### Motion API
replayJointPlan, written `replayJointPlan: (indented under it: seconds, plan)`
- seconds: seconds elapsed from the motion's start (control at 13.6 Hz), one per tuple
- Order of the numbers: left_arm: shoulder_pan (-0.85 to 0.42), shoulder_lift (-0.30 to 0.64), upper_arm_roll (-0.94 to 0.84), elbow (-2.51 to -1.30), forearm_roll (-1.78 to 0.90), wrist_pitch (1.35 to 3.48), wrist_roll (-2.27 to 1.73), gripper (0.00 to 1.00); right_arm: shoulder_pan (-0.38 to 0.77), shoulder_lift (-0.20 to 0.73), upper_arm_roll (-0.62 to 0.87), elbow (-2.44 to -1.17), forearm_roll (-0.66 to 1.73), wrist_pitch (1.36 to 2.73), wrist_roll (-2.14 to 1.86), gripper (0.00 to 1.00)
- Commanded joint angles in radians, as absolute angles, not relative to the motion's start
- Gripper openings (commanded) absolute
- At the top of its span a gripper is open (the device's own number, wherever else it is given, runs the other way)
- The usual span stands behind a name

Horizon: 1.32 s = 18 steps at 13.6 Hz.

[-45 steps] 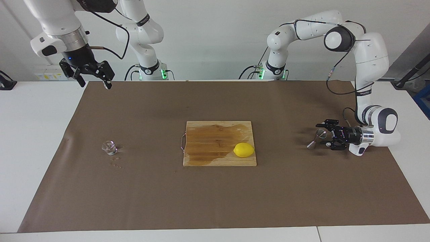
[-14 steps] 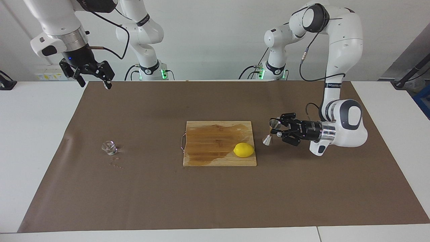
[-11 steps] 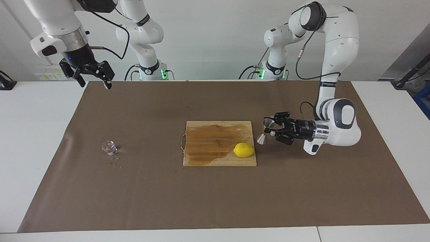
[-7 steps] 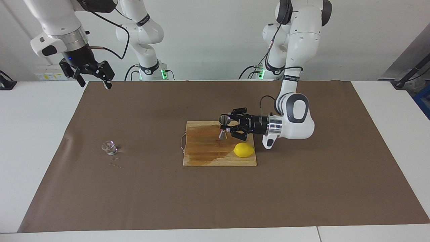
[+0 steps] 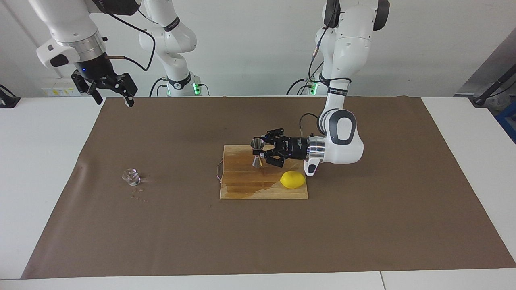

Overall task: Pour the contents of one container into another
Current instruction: 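Carry the metal cup with the left gripper over the wooden board, then lower the metal cup onto the board and open the left gripper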

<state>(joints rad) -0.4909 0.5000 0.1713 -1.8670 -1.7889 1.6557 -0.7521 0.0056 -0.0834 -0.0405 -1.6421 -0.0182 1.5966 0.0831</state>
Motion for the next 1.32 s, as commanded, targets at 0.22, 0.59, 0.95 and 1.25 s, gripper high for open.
replayJointPlan:
  seconds: [0.22,0.59,0.95,1.25]
  plan:
    - [-0.511,0.541,0.187,-1.879,-1.825,1.661,-0.677,0.27,-0.006,-0.091,-0.031,-1.641,-0.012,1.597,0.083,1.0]
    - [-0.509,0.584,0.19,-1.871,-1.833,1.661,-0.627,0.27,-0.006,-0.091,-0.031,-1.641,-0.012,1.595,0.083,1.0]
    - [-0.508,0.591,0.192,-1.87,-1.832,1.663,-0.626,0.27,-0.008,-0.091,-0.031,-1.641,-0.012,1.595,0.083,1.0]
    - [-0.508,0.601,0.193,-1.868,-1.833,1.663,-0.614,0.28,-0.006,-0.091,-0.031,-1.641,-0.012,1.597,0.083,1.0]
